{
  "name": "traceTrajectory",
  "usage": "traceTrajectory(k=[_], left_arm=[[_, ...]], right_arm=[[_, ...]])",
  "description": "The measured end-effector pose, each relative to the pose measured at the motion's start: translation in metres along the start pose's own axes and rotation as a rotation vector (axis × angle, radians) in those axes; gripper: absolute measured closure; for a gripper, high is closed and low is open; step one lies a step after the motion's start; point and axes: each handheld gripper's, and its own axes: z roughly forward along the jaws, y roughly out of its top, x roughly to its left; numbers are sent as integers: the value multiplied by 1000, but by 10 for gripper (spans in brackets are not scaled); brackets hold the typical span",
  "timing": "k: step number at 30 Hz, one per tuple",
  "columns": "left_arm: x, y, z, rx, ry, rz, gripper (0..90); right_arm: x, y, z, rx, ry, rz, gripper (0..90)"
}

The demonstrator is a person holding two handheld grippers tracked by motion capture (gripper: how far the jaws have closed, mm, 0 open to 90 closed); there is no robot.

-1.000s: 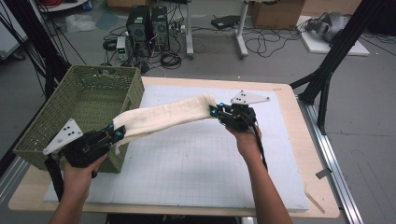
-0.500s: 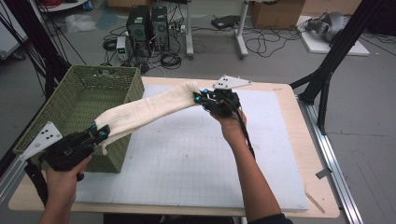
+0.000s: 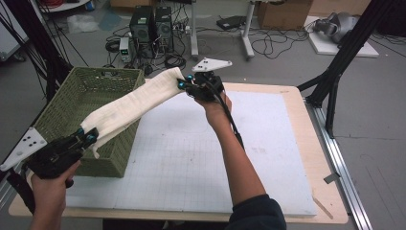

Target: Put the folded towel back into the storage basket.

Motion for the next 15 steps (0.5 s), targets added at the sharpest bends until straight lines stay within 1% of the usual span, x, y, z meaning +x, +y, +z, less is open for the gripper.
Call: traceTrajectory(k=[4, 7, 10, 12, 15], left_arm=[[5, 1, -6, -14, 18, -11, 811], [8, 1, -11, -19, 32, -15, 812], [12, 1, -14, -18, 49, -17, 812], [15, 0, -17, -13, 60, -19, 812], [20, -1, -21, -14, 80, -24, 812]], right_arm=[[4, 10, 14, -7, 4, -10, 819], [8, 16, 27, -7, 6, -6, 818], [11, 22, 38, -9, 10, 2, 819], [12, 27, 46, -18, 15, -4, 819], [17, 36, 62, -6, 21, -11, 819]])
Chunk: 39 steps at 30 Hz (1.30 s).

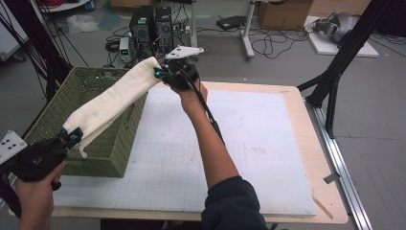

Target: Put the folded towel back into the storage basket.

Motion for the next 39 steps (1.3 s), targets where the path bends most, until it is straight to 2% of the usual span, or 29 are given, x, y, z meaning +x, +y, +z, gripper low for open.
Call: traceTrajectory(k=[4, 11, 14, 17, 23, 30, 37, 38, 39], left_arm=[[5, 0, -5, -3, 24, -4, 811], [11, 0, -13, 5, 69, 14, 811], [16, -2, -17, 4, 90, -1, 812], [21, -2, -20, 11, 92, -19, 818], [26, -4, -23, 13, 117, -33, 818], [30, -6, -23, 17, 134, -46, 817], [33, -11, -18, 57, 157, -26, 810], [34, -12, -17, 64, 168, -33, 789], [36, -12, -17, 71, 185, -54, 728]], right_arm=[[5, 8, 19, 4, 0, -13, 818], [16, 20, 60, 16, 3, -12, 818], [22, 25, 77, 22, 6, -19, 818], [28, 29, 92, 34, 11, -23, 818], [36, 35, 116, 50, 18, -35, 818], [40, 32, 139, 78, 27, -29, 818], [43, 23, 162, 108, 21, -9, 818], [43, 22, 165, 113, 19, -4, 815], [44, 20, 169, 119, 10, 3, 802]])
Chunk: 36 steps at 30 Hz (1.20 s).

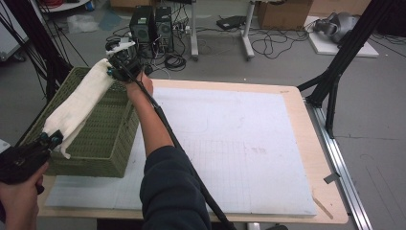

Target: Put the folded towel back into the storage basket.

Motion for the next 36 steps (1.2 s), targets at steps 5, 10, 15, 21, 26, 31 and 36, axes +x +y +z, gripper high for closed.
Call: traceTrajectory(k=[5, 10, 15, 21, 26, 31, 36], left_arm=[[8, 1, -3, 7, 93, -58, 324], [8, 4, -5, 1, 154, -87, 219], [4, 4, -3, -4, 109, -105, 148], [-2, 5, -1, -10, 72, -103, 148], [-5, 6, 1, -7, 31, -101, 154], [-9, 5, 5, -8, -5, -100, 171], [-15, 6, 10, 18, -50, -102, 169]], right_arm=[[2, -10, 15, 44, -49, 58, 418], [4, -21, 8, 40, 3, 48, 391], [0, -31, -8, 43, 47, 65, 340], [-2, -41, -30, 59, 101, 37, 263], [-9, -48, -49, 72, 105, 26, 191], [-17, -53, -69, 49, 97, 36, 184], [-23, -59, -92, 53, 97, 27, 180]])
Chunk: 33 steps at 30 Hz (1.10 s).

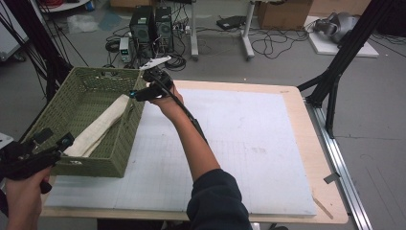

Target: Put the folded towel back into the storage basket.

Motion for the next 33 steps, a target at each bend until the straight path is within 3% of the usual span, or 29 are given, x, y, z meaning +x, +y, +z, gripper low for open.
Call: traceTrajectory(k=[8, 18, 33], left_arm=[[-13, 2, 11, 6, -76, -4, 169], [-32, 5, 26, 29, -153, 33, 169], [-49, 5, 43, 56, -231, 68, 163]], right_arm=[[-4, -10, -37, -18, -24, -37, 177], [-8, -25, -79, -51, -64, -56, 176], [-17, -62, -126, -93, -120, -14, 176]])
